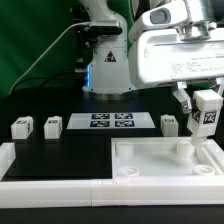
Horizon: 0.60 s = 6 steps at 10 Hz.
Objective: Assemble one leg
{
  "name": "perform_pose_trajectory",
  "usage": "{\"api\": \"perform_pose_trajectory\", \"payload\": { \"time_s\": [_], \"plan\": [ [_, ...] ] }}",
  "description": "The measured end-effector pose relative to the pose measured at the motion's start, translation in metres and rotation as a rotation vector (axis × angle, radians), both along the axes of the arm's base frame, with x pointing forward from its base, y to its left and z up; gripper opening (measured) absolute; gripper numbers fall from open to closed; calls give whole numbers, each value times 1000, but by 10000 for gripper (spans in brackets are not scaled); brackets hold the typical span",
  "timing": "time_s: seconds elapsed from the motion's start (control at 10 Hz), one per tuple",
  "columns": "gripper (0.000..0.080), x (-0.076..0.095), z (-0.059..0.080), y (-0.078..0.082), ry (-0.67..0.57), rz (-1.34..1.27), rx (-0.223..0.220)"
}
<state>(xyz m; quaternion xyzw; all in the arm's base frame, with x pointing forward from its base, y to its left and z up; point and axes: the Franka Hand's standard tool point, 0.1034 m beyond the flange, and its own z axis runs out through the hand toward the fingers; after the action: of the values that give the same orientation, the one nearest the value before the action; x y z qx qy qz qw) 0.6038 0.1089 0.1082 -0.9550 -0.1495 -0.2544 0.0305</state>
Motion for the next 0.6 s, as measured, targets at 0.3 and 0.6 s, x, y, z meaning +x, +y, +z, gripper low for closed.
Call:
{"api": "perform_pose_trajectory", "payload": {
  "time_s": [0.3,0.6],
  "plan": [
    [293,-1,-1,1,1,4,-1],
    [293,0,-2,-2,-31,2,-1]
  ]
}}
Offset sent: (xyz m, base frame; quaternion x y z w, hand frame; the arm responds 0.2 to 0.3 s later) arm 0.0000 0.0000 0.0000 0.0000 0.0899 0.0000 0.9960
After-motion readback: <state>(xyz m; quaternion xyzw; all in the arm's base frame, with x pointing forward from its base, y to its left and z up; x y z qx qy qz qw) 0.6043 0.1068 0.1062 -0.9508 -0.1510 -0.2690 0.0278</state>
